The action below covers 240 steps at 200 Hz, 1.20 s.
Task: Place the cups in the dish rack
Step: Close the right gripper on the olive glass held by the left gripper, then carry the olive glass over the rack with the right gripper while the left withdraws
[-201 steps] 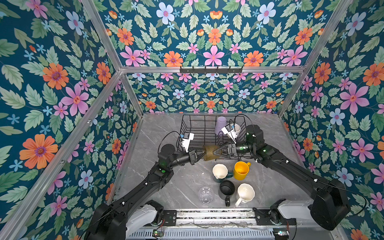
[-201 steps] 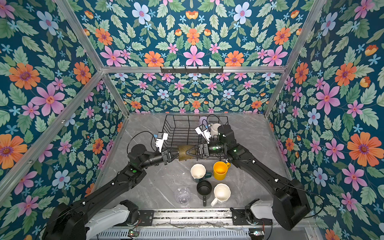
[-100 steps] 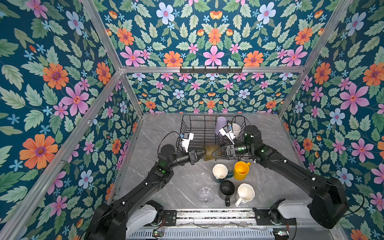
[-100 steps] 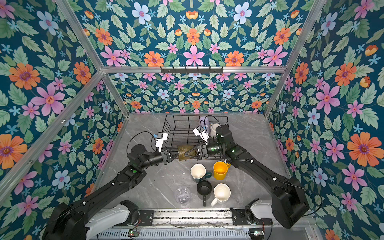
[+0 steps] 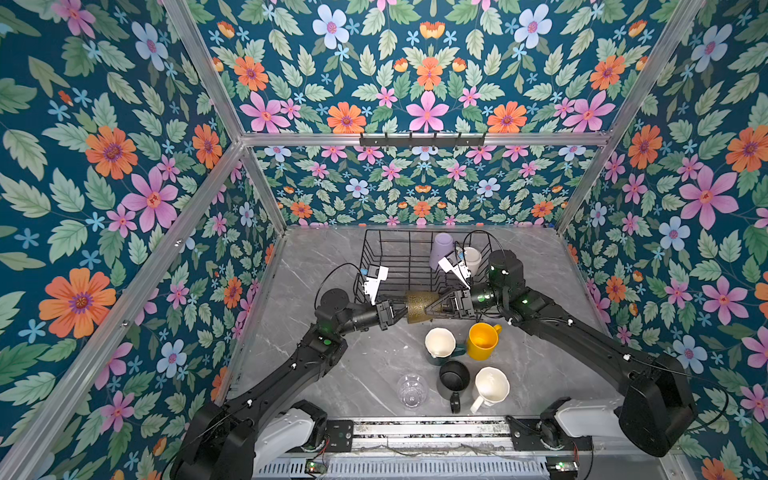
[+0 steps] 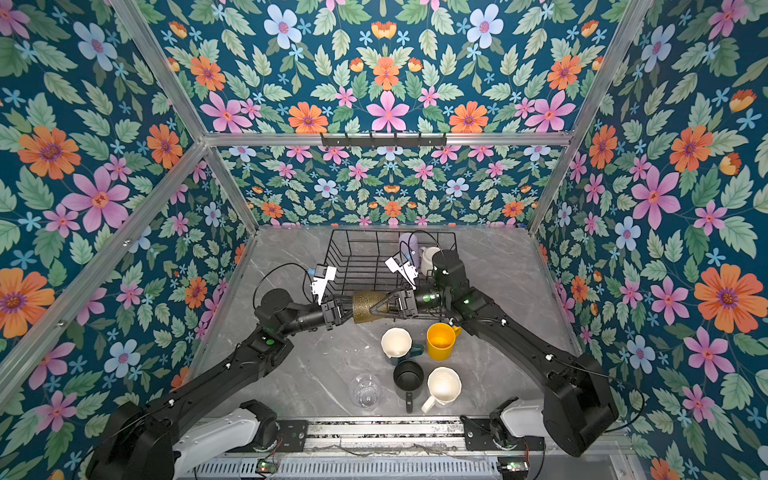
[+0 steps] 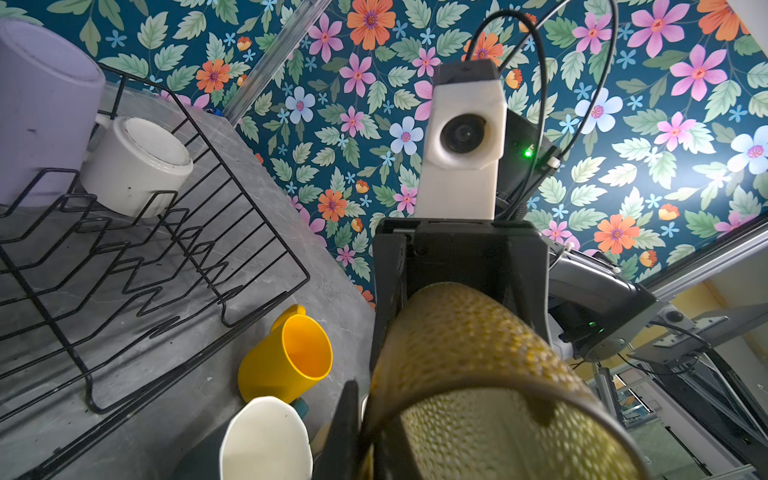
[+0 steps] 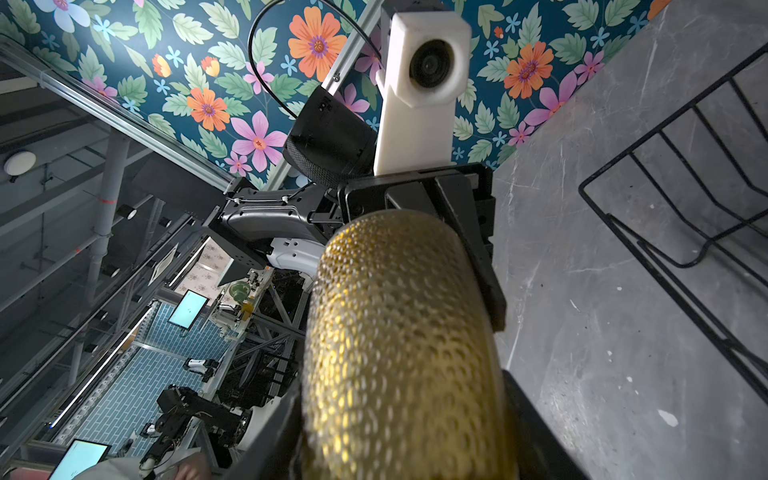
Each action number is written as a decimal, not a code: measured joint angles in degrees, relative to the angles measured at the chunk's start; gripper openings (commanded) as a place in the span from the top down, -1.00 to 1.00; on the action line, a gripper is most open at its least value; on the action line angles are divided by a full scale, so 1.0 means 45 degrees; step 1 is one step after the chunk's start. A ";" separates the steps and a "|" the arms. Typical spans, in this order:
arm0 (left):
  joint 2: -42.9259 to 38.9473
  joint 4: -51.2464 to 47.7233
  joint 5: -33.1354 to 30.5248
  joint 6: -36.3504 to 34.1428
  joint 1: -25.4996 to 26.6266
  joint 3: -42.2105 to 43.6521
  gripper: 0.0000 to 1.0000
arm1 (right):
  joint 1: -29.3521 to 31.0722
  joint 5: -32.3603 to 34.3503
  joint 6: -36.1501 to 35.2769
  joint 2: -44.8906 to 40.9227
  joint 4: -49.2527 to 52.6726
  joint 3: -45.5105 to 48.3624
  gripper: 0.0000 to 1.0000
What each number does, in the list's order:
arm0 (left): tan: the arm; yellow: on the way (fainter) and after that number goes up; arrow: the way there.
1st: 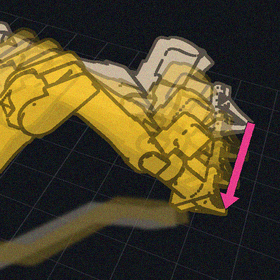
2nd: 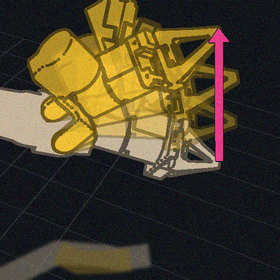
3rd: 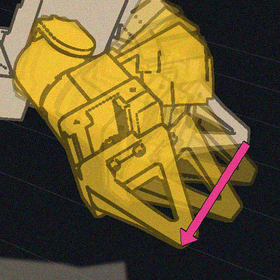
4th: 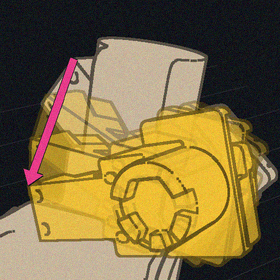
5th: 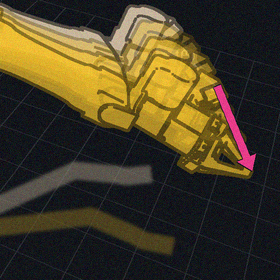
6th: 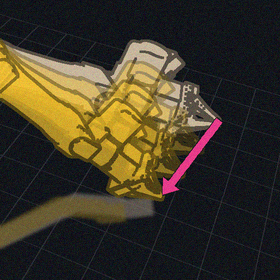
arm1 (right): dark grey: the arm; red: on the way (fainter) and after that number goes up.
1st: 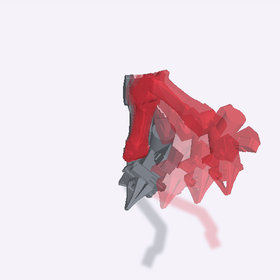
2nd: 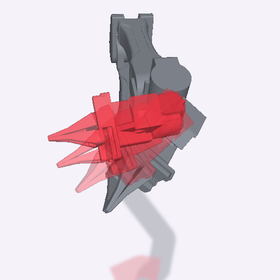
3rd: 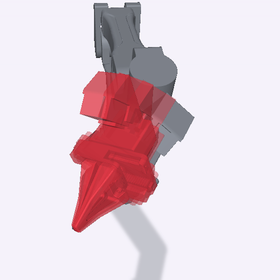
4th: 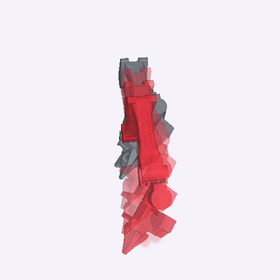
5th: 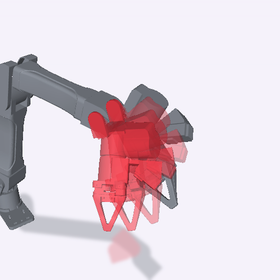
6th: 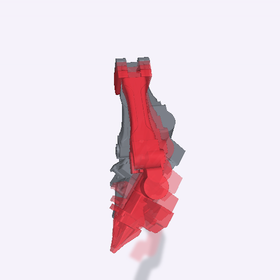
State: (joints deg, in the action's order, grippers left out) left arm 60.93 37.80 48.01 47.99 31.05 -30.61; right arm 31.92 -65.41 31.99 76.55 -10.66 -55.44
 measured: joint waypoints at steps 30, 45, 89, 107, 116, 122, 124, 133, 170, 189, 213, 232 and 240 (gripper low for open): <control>0.0029 0.0044 0.0044 0.0015 -0.0005 0.0000 1.00 | -0.0010 -0.0083 0.0121 0.0000 -0.0044 0.0000 0.52; 0.0049 0.0063 0.0058 0.0015 -0.0005 0.0000 1.00 | -0.0010 -0.0087 0.0112 0.0000 -0.0049 0.0000 0.78; 0.0068 0.0068 0.0083 0.0102 -0.0005 0.0000 0.94 | -0.0015 -0.0083 0.0112 -0.0005 -0.0049 0.0000 1.00; 0.0058 0.0068 0.0068 0.0107 -0.0005 0.0000 0.75 | -0.0015 -0.0044 0.0131 -0.0034 -0.0024 -0.0024 1.00; 0.0049 0.0073 -0.0005 0.0102 -0.0005 -0.0005 0.62 | -0.0010 0.0015 0.0185 -0.0039 0.0010 -0.0078 1.00; 0.0044 0.0068 -0.0223 0.0102 -0.0005 -0.0010 0.50 | 0.0000 0.0194 0.0189 -0.0039 0.0039 -0.0121 1.00; 0.0044 0.0063 -0.0282 0.0097 0.0000 -0.0015 0.45 | 0.0015 0.0282 0.0219 -0.0039 0.0053 -0.0141 1.00; 0.0044 0.0049 -0.0267 0.0083 0.0024 -0.0015 0.17 | 0.0063 0.0559 0.0321 -0.0044 0.0097 -0.0228 1.00; -0.0233 -0.0194 -0.0466 -0.0029 -0.0063 -0.0010 -0.58 | -0.0039 0.1010 0.0228 -0.0476 0.0826 -0.0631 1.00; -0.0607 -0.0627 -0.0719 -0.0340 -0.0063 -0.0010 -0.70 | -0.0287 0.1224 0.0160 -0.0894 0.1229 -0.0641 1.00; -0.1239 -0.1447 -0.1413 -0.0874 -0.0141 -0.0024 -0.80 | -0.0826 0.1821 -0.0146 -0.1588 0.2074 -0.0641 1.00; -0.1802 -0.2467 -0.2424 -0.1418 -0.0185 -0.0141 -0.91 | -0.1331 0.2506 -0.0559 -0.2186 0.3084 -0.0665 1.00; -0.2084 -0.3002 -0.3045 -0.1666 -0.0209 -0.0248 -0.94 | -0.1506 0.2987 -0.0801 -0.2453 0.3677 -0.0714 1.00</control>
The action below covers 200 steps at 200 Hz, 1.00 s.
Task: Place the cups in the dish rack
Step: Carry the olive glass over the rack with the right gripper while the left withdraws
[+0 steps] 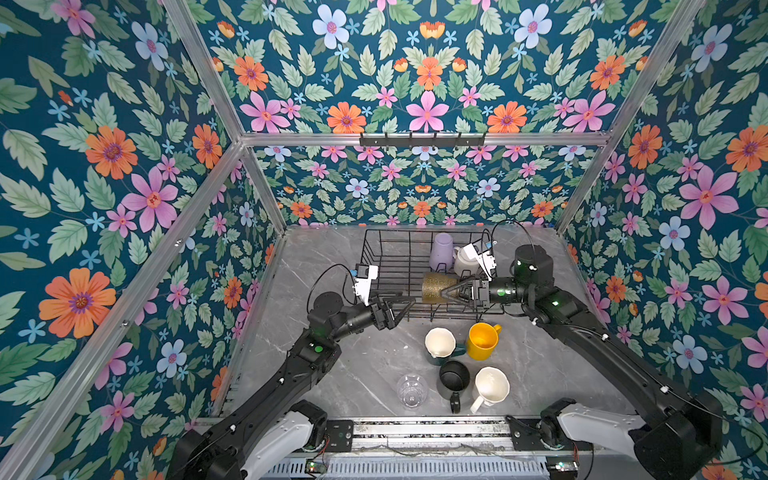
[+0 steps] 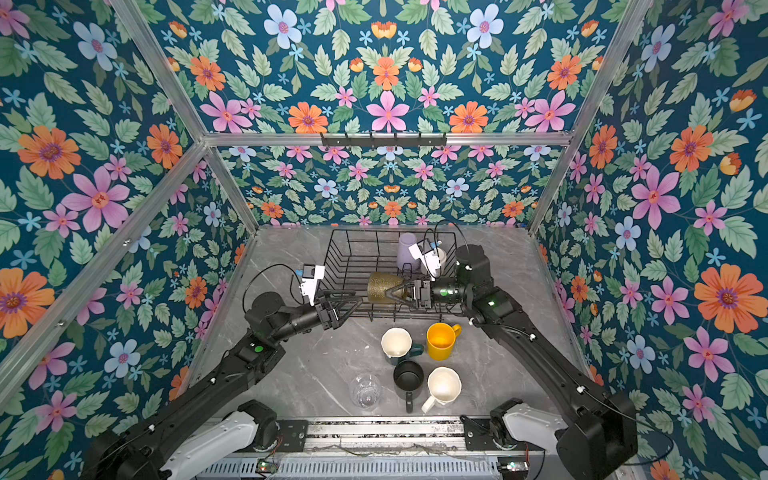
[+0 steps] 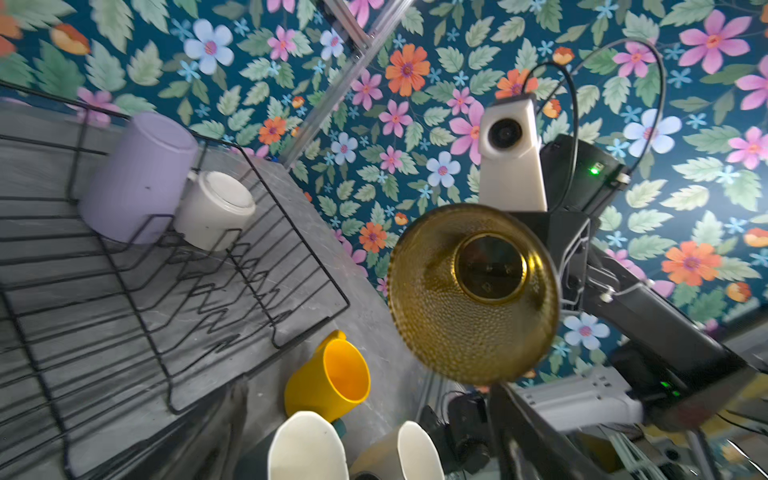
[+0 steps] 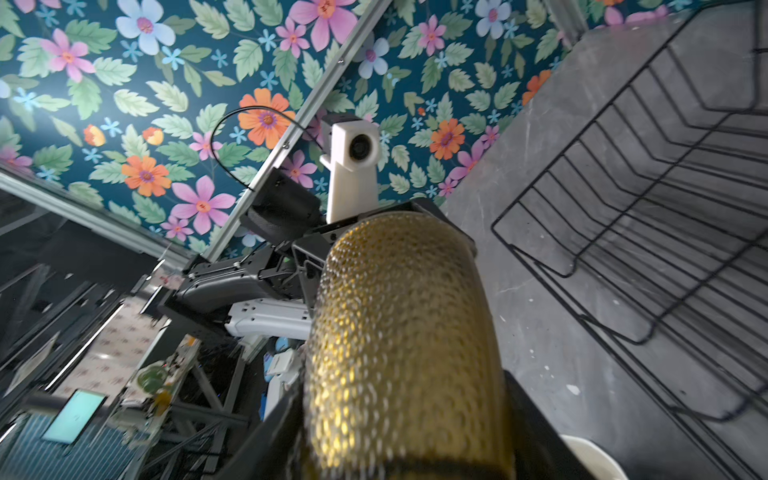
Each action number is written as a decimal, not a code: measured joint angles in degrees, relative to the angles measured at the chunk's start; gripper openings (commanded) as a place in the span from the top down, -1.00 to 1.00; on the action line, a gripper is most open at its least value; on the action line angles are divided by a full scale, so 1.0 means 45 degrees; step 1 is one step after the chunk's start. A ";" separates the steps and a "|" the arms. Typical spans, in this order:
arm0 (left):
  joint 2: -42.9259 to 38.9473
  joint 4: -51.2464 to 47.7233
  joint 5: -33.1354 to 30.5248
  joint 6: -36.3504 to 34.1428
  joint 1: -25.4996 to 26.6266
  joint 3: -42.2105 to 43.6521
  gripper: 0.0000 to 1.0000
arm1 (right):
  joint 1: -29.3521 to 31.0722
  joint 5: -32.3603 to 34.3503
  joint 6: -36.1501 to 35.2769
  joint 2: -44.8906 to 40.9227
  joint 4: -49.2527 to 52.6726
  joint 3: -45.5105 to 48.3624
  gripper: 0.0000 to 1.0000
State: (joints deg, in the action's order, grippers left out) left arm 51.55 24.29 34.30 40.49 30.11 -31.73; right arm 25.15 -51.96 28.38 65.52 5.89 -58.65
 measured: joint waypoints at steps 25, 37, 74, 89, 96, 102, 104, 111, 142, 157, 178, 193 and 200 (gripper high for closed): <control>-0.1020 -0.1491 -0.2103 -0.0612 -0.0053 -0.0141 -0.99 | -0.0102 0.1885 -0.0918 -0.0763 0.2074 -0.0520 1.00; -0.1535 -0.1991 -0.3089 -0.0787 -0.0073 -0.0087 -0.99 | -0.0112 0.2885 -0.1389 -0.0996 0.2977 -0.0884 1.00; -0.2769 -0.2948 -0.5285 -0.1190 -0.0073 0.0185 -0.99 | -0.0136 0.6003 -0.2487 -0.0525 0.5527 -0.2079 1.00; -0.2968 -0.3235 -0.5756 -0.1345 -0.0073 0.0189 -0.99 | -0.0136 0.7155 -0.2817 -0.0024 0.6353 -0.2579 1.00; -0.3036 -0.3366 -0.5965 -0.1365 -0.0073 0.0189 -0.99 | -0.0136 0.7669 -0.3002 0.0243 0.6679 -0.2803 1.00; -0.3089 -0.3419 -0.6033 -0.1379 -0.0073 0.0204 -0.99 | -0.0136 0.8058 -0.3094 0.0476 0.6926 -0.2982 1.00; -0.3104 -0.3424 -0.6076 -0.1399 -0.0073 0.0214 -0.99 | -0.0136 0.8208 -0.3138 0.0568 0.7009 -0.3045 1.00; -0.3157 -0.3502 -0.6217 -0.1413 -0.0073 0.0219 -0.99 | -0.0136 0.8650 -0.3313 0.0860 0.7291 -0.3259 1.00; -0.3429 -0.3876 -0.6645 -0.1651 -0.0068 0.0257 -0.99 | -0.0136 1.0312 -0.3832 0.2283 0.8267 -0.4172 1.00; -0.3541 -0.4017 -0.6810 -0.1685 -0.0068 0.0257 -0.99 | -0.0136 1.0890 -0.4031 0.2914 0.8544 -0.4532 1.00; -0.3667 -0.4158 -0.6980 -0.1734 -0.0073 0.0257 -0.99 | -0.0136 1.1657 -0.4357 0.3813 0.8932 -0.5051 1.00; -0.3735 -0.4167 -0.7077 -0.1739 -0.0068 0.0257 -0.99 | -0.0136 1.2021 -0.4454 0.4435 0.9102 -0.5382 1.00; -0.3774 -0.4192 -0.7101 -0.1744 -0.0068 0.0257 -0.99 | -0.0136 1.2128 -0.4503 0.4682 0.9165 -0.5518 1.00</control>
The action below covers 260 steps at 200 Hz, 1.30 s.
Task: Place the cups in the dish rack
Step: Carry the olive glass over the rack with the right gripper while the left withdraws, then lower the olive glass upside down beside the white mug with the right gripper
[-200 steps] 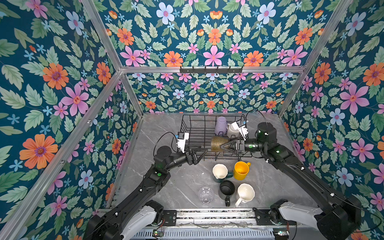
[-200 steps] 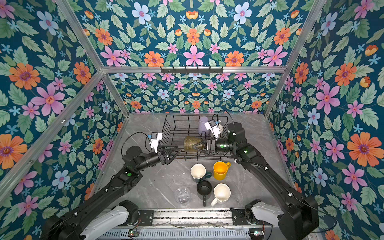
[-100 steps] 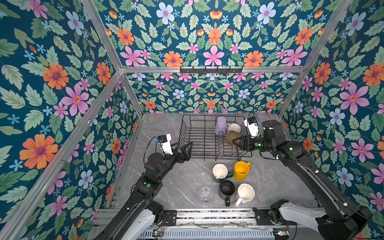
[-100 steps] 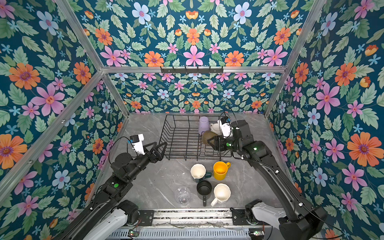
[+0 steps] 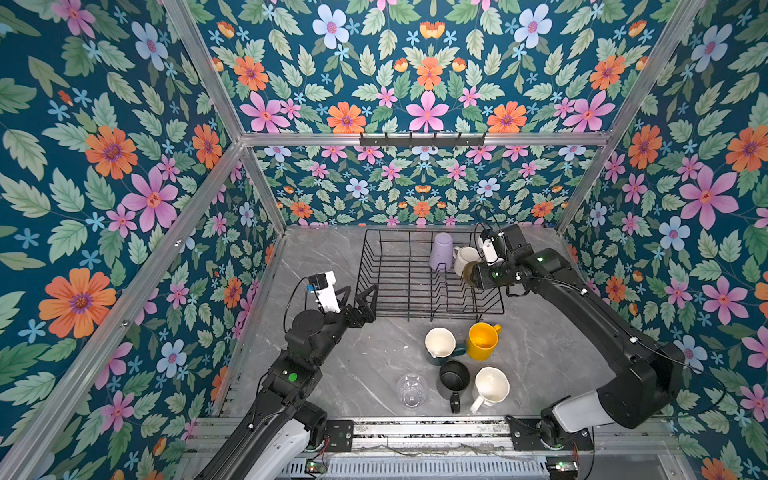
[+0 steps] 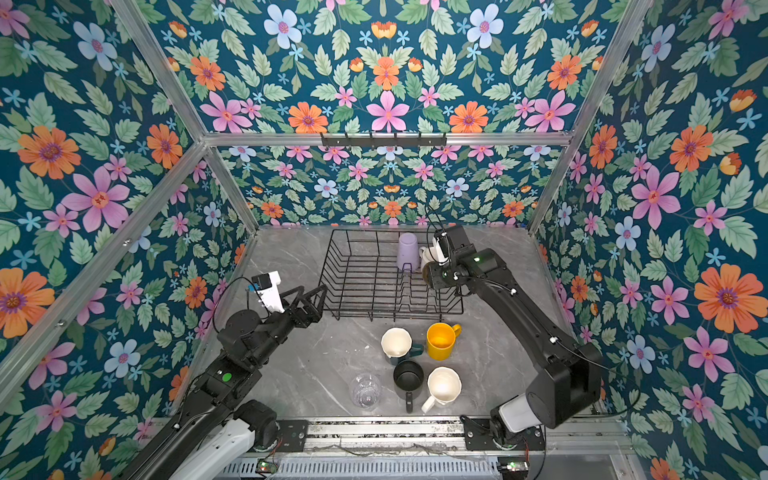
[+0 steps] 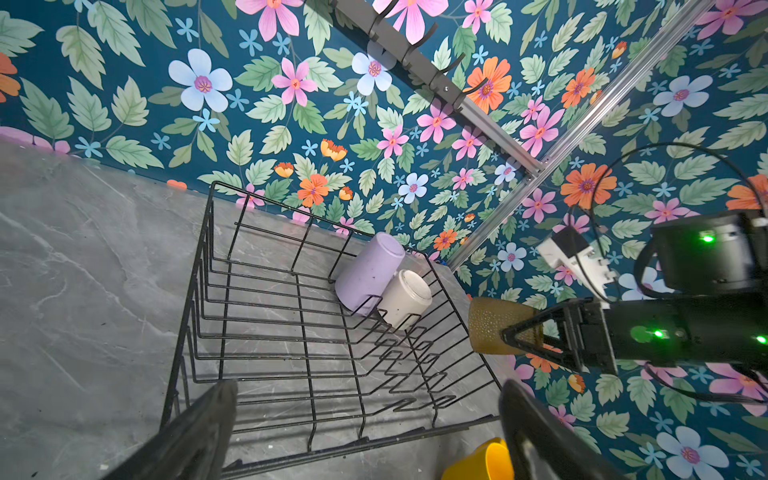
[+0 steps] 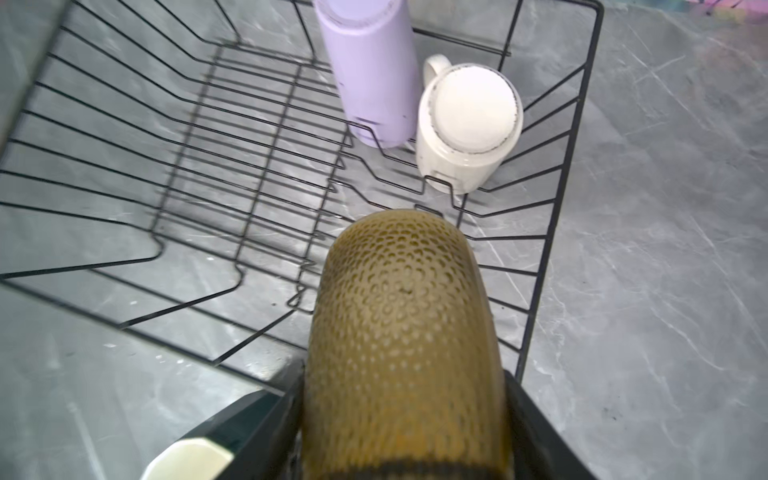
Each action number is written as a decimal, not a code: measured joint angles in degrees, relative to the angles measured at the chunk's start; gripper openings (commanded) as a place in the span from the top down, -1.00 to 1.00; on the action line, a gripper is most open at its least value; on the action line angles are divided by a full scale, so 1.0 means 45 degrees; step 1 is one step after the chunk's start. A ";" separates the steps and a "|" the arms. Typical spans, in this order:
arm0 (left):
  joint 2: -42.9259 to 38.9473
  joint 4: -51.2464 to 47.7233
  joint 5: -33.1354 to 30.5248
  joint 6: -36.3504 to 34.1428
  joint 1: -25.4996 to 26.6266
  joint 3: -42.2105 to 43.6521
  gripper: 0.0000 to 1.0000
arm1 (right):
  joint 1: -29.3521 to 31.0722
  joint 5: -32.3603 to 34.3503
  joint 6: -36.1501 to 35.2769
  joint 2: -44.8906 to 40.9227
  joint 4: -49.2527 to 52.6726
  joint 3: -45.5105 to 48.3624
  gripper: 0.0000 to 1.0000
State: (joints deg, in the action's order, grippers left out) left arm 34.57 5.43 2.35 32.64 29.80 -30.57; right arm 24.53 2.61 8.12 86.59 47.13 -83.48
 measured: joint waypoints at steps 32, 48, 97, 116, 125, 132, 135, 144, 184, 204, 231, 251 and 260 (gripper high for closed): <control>-0.0155 -0.0262 -0.0199 -0.0039 0.0000 0.0000 -0.99 | 0.0000 0.0500 -0.0272 0.1035 0.0219 -0.0491 1.00; -0.0199 -0.0316 -0.0257 -0.0044 0.0000 0.0000 -0.99 | 0.0000 0.0690 -0.0466 0.1467 0.0248 -0.0695 1.00; -0.0277 -0.0491 -0.0340 -0.0044 0.0000 0.0000 -0.99 | 0.0000 0.0976 -0.0622 0.2963 0.0481 -0.1253 1.00; -0.0330 -0.0597 -0.0403 -0.0044 0.0000 0.0000 -0.99 | 0.0000 0.1044 -0.0777 0.3400 0.0500 -0.1472 1.00; -0.0350 -0.0612 -0.0457 -0.0039 0.0000 0.0000 -0.99 | 0.0000 0.1088 -0.0806 0.3614 0.0505 -0.1559 1.00; -0.0369 -0.0627 -0.0471 -0.0039 0.0000 0.0000 -0.99 | 0.0000 0.1093 -0.0831 0.3798 0.0529 -0.1617 1.00; -0.0384 -0.0636 -0.0471 -0.0039 0.0000 0.0000 -0.99 | 0.0000 0.1098 -0.0835 0.3876 0.0534 -0.1637 1.00; -0.0403 -0.0646 -0.0471 -0.0039 0.0000 0.0000 -0.99 | 0.0000 0.1107 -0.0840 0.4099 0.0549 -0.1705 1.00; -0.0495 -0.0729 -0.0520 -0.0039 0.0000 -0.0005 -0.99 | 0.0000 0.1098 -0.0884 0.4949 0.0549 -0.2006 1.00; -0.0563 -0.0748 -0.0529 -0.0039 0.0000 -0.0005 -0.99 | 0.0000 0.1073 -0.0884 0.5251 0.0486 -0.2108 1.00; -0.0588 -0.0874 -0.0573 -0.0039 0.0000 -0.0005 -0.99 | 0.0000 0.1069 -0.0884 0.5523 0.0350 -0.2137 0.73; -0.0588 -0.0884 -0.0578 -0.0039 0.0000 -0.0005 -0.99 | 0.0000 0.1054 -0.0879 0.5688 0.0296 -0.2176 0.41; -0.0588 -0.0889 -0.0588 -0.0039 0.0000 -0.0005 -0.99 | -0.0010 0.1001 -0.0879 0.5741 0.0267 -0.2176 0.25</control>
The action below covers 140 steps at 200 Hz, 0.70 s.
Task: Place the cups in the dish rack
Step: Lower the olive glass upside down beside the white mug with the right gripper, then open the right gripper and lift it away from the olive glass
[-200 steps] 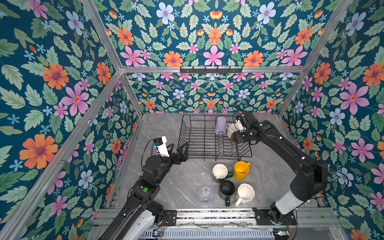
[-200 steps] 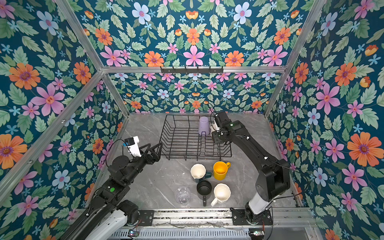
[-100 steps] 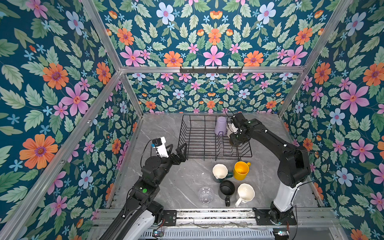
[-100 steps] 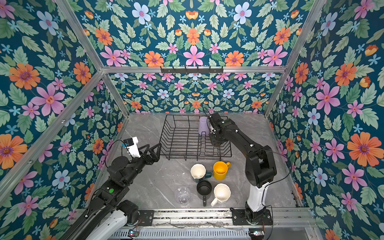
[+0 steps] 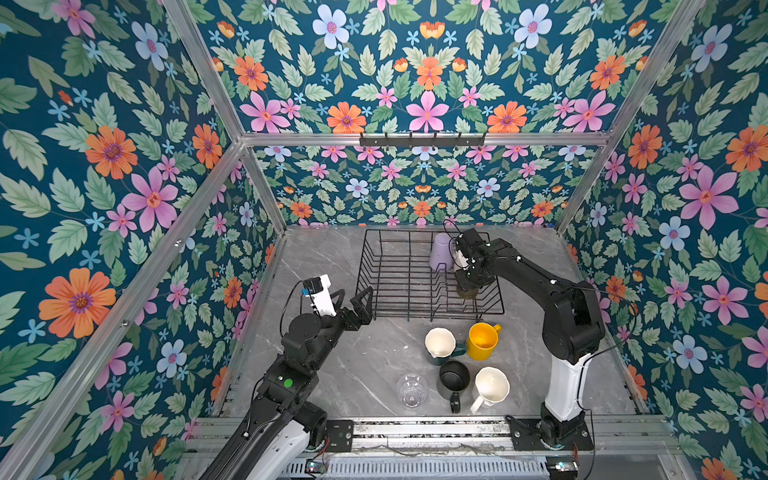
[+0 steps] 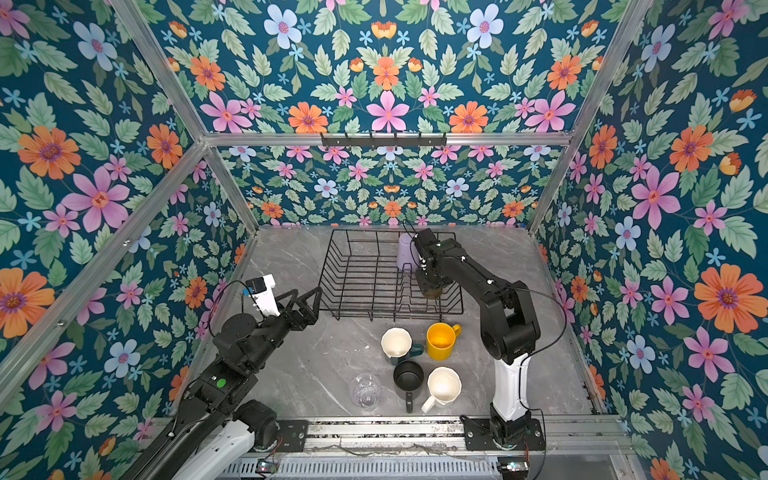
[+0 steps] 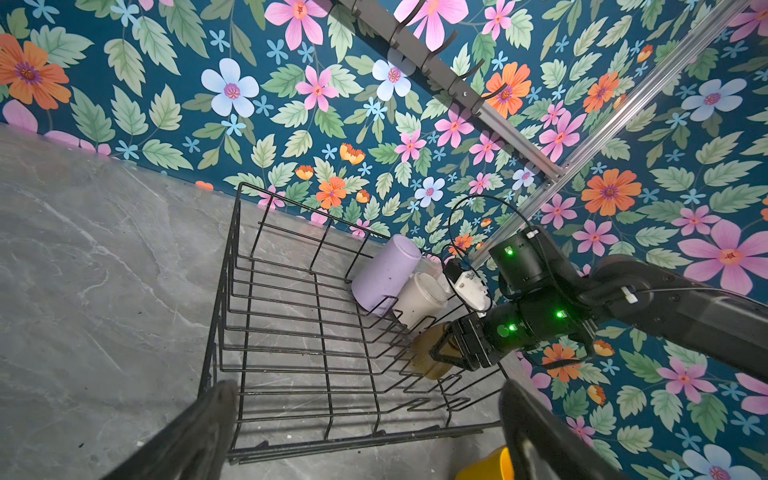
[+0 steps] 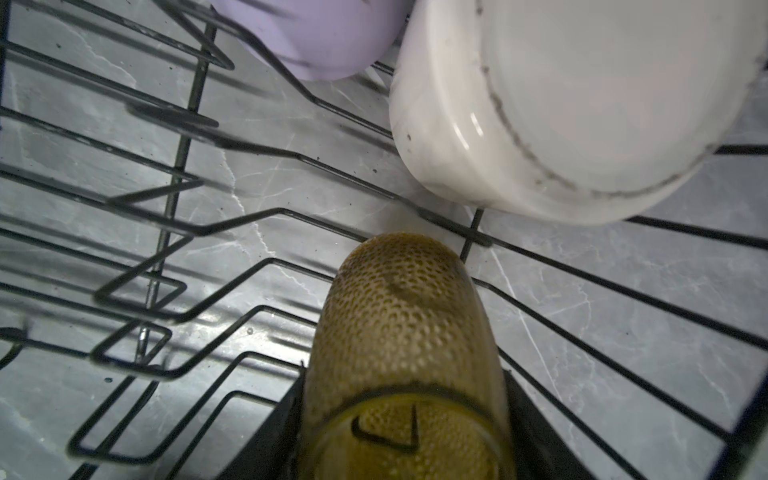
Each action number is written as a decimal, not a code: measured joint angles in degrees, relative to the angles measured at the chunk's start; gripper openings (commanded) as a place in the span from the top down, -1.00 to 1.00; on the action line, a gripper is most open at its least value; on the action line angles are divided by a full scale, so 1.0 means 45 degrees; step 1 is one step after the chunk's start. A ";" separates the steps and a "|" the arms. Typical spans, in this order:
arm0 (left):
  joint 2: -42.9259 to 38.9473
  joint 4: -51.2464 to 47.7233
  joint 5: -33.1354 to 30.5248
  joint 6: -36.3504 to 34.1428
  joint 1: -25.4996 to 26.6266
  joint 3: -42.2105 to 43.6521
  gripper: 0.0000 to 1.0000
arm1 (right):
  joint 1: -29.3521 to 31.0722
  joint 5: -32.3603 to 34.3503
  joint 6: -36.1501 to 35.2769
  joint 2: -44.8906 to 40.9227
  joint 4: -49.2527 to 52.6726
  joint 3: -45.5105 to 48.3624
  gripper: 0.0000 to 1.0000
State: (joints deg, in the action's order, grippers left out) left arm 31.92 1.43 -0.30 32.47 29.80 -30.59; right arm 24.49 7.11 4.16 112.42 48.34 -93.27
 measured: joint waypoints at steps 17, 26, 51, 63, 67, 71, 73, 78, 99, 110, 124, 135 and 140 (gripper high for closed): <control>0.0000 -0.0034 -0.0039 0.0000 0.0000 0.0000 -0.99 | -0.0019 -0.0126 0.0000 0.0053 -0.0034 0.0005 0.04; 0.0000 -0.0034 -0.0039 0.0000 0.0000 0.0000 -0.99 | -0.0029 -0.0141 0.0000 0.0063 -0.0044 0.0005 -0.07; -0.0015 -0.0049 -0.0092 0.0000 0.0000 0.0000 -0.99 | -0.0029 -0.0228 0.0005 0.0039 -0.0141 0.0107 -0.33; -0.0044 -0.0083 -0.0107 0.0000 0.0000 0.0000 -0.99 | -0.0029 -0.0267 0.0005 -0.0073 -0.0287 0.0257 -0.43; -0.0053 -0.0102 -0.0136 0.0000 0.0000 -0.0005 -0.99 | -0.0029 -0.0282 0.0005 -0.0102 -0.0330 0.0306 -0.45; -0.0053 -0.0136 -0.0146 0.0000 0.0000 -0.0010 -0.99 | -0.0029 -0.0345 0.0005 -0.0136 -0.0335 0.0350 -0.47; -0.0053 -0.0151 -0.0146 0.0000 0.0000 -0.0015 -0.99 | -0.0029 -0.0384 0.0005 -0.0160 -0.0330 0.0379 -0.47; -0.0053 -0.0175 -0.0155 0.0000 0.0000 -0.0019 -0.99 | -0.0029 -0.0495 0.0005 -0.0199 -0.0321 0.0442 -0.49; -0.0053 -0.0296 -0.0228 0.0005 0.0000 -0.0019 -0.99 | -0.0029 -0.0544 0.0005 -0.0374 -0.0321 0.0568 -0.52; -0.0053 -0.0340 -0.0228 0.0005 -0.0005 -0.0019 -0.99 | -0.0029 -0.0544 0.0005 -0.0461 -0.0325 0.0617 -0.53; -0.0053 -0.0379 -0.0233 0.0005 0.0000 -0.0034 -0.99 | -0.0034 -0.0549 0.0005 -0.0573 -0.0325 0.0670 -0.55; -0.0058 -0.0432 -0.0233 0.0010 0.0000 -0.0053 -0.99 | -0.0044 -0.0554 0.0005 -0.0719 -0.0330 0.0724 -0.56; -0.0063 -0.0466 -0.0238 0.0010 0.0000 -0.0073 -0.99 | -0.0044 -0.0563 0.0005 -0.0806 -0.0325 0.0758 -0.56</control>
State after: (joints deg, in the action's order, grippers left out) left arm 31.64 -0.67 -1.37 32.51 29.80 -30.92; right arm 24.29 4.58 4.19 108.79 46.87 -89.86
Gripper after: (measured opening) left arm 0.996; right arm 0.776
